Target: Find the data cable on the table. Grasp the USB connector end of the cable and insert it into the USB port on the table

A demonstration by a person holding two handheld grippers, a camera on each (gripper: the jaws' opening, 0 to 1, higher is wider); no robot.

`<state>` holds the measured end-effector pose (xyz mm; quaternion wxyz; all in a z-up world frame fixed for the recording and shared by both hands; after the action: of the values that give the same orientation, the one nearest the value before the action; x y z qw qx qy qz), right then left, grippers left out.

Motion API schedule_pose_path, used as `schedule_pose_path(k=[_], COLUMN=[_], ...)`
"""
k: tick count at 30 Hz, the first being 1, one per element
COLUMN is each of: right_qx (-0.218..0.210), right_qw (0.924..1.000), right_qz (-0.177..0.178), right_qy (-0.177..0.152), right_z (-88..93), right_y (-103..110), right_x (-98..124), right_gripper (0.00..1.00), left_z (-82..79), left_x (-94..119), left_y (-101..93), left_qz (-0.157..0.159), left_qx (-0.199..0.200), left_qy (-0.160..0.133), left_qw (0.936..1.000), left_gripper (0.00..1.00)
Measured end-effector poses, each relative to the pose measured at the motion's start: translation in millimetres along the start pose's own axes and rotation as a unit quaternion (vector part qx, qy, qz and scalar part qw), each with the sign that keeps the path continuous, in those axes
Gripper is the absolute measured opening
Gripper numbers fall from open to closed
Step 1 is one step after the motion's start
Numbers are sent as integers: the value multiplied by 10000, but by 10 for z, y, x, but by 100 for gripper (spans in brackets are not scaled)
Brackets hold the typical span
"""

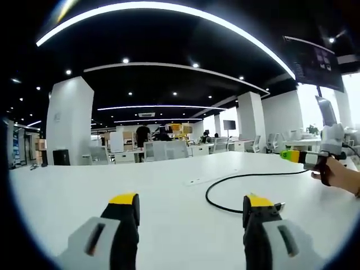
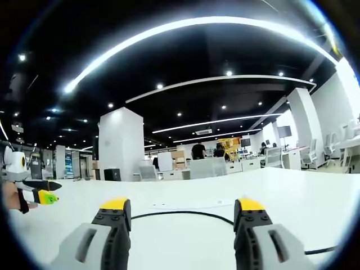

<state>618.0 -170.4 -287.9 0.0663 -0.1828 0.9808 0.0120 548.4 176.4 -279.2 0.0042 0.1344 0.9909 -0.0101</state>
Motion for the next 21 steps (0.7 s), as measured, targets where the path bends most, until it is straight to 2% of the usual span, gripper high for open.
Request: schedule_pose_path(k=[21], right_qx=[187], right_qw=[9996], right_qz=[-105], right_qy=[204], right_z=[34], right_y=[42], right_x=[2], right_gripper=[72], left_z=[-5], left_x=[15], left_y=[-4], left_qz=[19], left_qx=[-5], left_qy=[33], left_qw=[10000], left_gripper=[75])
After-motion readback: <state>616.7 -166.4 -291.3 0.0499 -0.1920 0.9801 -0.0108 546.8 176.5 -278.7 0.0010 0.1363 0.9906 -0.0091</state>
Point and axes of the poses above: the point that each gripper's makers call its tool centre point, and the gripper's own axes: x roughly backward along the fingers, y roughly to its left, z roughly out of its underside, the point moved 9 cm from there along x, roughly backward along the fingers, and after that the axes turned 5 degrees about x, right-handed, at the moved point
